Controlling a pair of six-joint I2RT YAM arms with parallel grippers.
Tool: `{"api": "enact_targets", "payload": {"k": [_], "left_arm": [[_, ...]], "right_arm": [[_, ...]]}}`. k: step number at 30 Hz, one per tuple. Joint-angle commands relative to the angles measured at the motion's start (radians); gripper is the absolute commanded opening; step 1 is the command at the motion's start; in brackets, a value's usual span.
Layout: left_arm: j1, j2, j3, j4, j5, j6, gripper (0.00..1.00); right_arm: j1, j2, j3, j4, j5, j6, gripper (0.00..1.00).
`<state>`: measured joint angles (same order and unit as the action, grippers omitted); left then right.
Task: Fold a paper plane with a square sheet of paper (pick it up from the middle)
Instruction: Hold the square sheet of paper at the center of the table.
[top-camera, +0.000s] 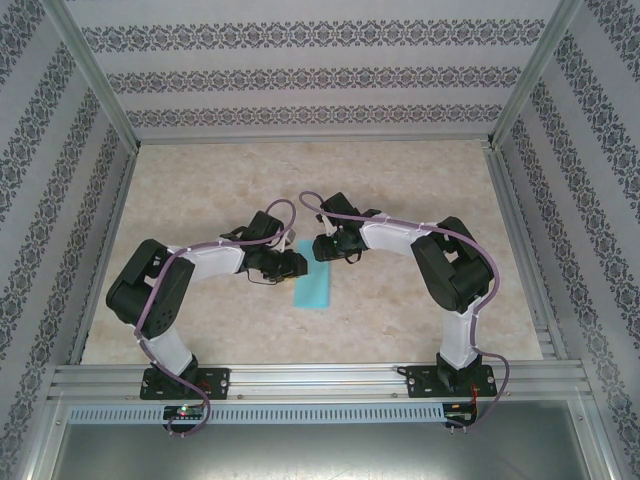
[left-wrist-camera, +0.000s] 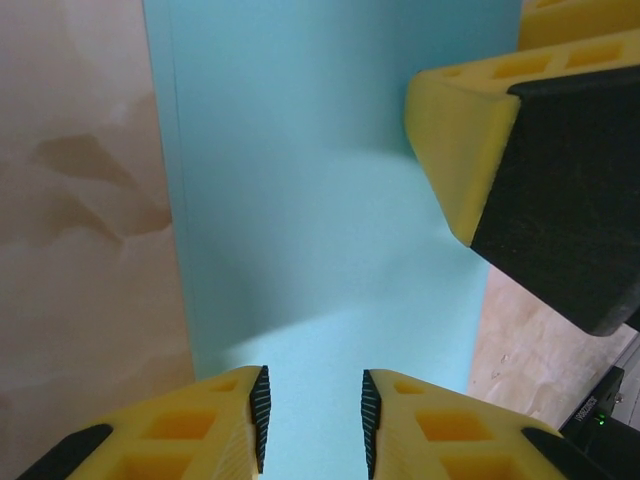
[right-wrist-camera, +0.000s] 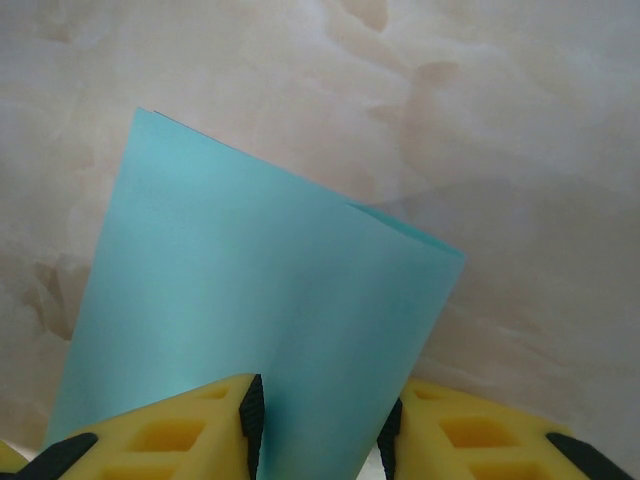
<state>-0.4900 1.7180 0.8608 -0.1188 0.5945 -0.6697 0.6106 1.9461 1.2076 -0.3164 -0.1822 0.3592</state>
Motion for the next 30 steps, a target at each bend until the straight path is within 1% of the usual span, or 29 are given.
{"api": "enact_targets", "payload": {"k": [1,10,13,19,22,26,30], "left_arm": [[-0.012,0.026,0.024,0.009,-0.005,0.020,0.32],[-0.014,0.075,0.019,-0.010,-0.023,0.045,0.30],[-0.015,0.087,0.023,-0.037,-0.051,0.056,0.30],[-0.017,0.115,0.026,-0.074,-0.080,0.086,0.30],[-0.019,0.131,0.030,-0.087,-0.095,0.097,0.29],[-0.023,0.146,0.037,-0.102,-0.111,0.108,0.29],[-0.031,0.160,0.049,-0.117,-0.124,0.121,0.29]], "right_arm": [[-0.012,0.025,-0.024,-0.021,0.024,-0.020,0.38],[-0.012,0.020,-0.019,-0.026,0.027,-0.019,0.38],[-0.012,0.017,-0.016,-0.028,0.027,-0.018,0.38],[-0.021,-0.007,-0.009,-0.047,0.036,-0.013,0.41],[-0.033,-0.039,-0.013,-0.055,0.046,-0.011,0.46],[-0.056,-0.099,-0.045,-0.056,0.040,-0.006,0.49],[-0.076,-0.180,-0.099,-0.041,0.018,0.020,0.51]]}}
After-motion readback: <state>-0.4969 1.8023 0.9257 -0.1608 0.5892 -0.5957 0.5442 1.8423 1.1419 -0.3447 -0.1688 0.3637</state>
